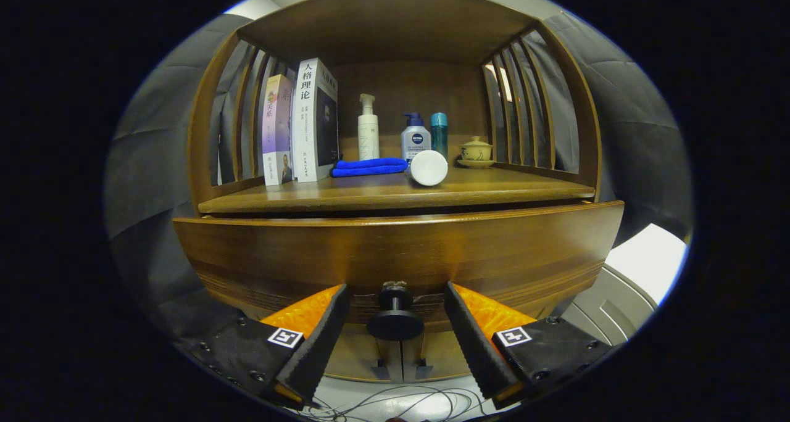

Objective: Pull open the drawer, take out the items inside it, and place them on the countertop above the cabinet.

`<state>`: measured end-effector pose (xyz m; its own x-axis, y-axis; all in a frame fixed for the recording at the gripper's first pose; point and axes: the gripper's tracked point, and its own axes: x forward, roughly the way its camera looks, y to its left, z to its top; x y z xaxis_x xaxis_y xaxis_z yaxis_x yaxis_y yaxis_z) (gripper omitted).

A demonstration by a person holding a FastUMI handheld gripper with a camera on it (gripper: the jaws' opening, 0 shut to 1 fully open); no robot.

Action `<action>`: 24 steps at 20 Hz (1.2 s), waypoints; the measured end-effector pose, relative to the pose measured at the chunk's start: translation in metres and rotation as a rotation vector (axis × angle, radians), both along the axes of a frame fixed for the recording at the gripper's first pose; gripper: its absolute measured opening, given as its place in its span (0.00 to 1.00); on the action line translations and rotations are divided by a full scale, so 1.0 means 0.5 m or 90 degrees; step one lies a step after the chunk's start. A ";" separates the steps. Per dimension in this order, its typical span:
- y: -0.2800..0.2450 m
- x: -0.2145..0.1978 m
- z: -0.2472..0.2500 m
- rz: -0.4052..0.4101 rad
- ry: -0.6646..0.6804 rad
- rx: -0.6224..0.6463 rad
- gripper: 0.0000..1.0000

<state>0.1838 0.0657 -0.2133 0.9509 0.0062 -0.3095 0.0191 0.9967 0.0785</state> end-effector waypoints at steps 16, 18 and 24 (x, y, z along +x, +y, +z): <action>-0.002 0.043 -0.002 -0.012 0.035 0.049 0.98; 0.004 0.012 -0.001 -0.012 0.033 0.071 0.98; -0.021 -0.087 0.084 -0.009 -0.023 0.036 0.98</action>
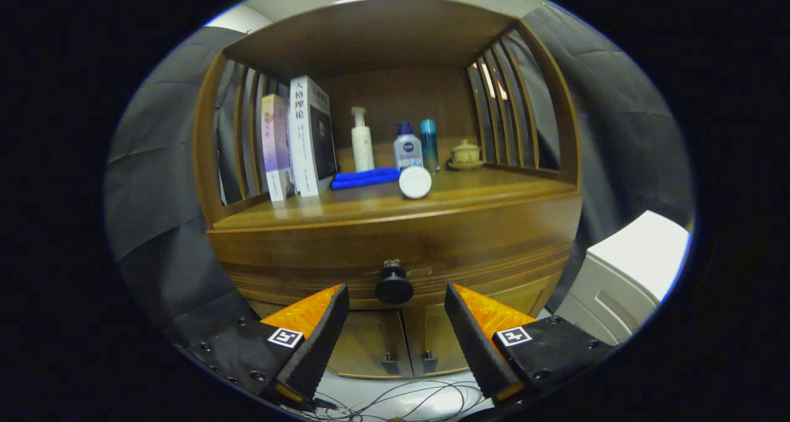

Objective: Pull open the drawer, take out the items inside it, and place them on the countertop above the cabinet.

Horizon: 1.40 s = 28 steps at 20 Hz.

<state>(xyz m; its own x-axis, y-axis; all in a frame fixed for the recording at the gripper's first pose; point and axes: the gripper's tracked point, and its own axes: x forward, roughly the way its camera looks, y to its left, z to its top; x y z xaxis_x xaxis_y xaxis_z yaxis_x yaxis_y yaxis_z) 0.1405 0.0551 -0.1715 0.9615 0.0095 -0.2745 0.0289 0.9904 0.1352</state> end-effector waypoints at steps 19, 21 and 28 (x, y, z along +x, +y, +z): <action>-0.064 -0.290 0.342 0.002 -0.230 0.013 0.98; -0.055 -0.304 0.357 0.011 -0.238 0.001 0.97; -0.048 -0.322 0.377 0.022 -0.242 -0.021 0.97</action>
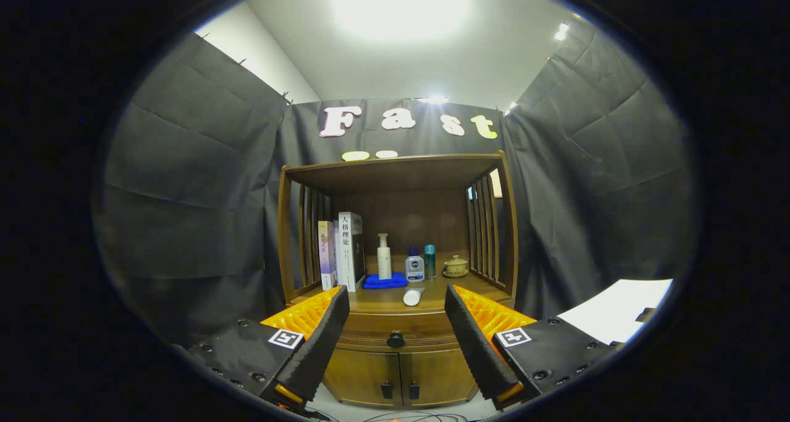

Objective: Pull open the drawer, take out the items inside it, and place them on the countertop above the cabinet.

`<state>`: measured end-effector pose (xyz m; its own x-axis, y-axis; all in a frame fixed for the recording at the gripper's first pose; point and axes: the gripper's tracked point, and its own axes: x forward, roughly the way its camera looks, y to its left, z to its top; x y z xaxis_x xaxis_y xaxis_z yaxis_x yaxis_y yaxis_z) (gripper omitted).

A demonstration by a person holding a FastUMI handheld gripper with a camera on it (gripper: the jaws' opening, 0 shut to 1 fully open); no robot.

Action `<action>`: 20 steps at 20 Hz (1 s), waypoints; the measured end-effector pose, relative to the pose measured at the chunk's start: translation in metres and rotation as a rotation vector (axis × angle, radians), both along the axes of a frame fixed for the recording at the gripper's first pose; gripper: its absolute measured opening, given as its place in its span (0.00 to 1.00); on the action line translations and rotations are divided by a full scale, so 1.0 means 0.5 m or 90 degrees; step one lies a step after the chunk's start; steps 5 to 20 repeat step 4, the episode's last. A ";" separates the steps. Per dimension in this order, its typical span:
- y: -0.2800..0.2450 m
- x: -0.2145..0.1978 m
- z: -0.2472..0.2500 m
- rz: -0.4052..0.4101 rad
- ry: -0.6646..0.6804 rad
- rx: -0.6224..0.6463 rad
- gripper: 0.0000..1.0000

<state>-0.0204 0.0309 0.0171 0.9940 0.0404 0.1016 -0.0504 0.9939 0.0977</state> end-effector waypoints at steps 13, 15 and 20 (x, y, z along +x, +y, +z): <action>-0.016 0.000 0.007 -0.006 -0.002 0.010 0.97; -0.016 0.000 0.007 -0.006 -0.002 0.010 0.97; -0.016 0.000 0.007 -0.006 -0.002 0.010 0.97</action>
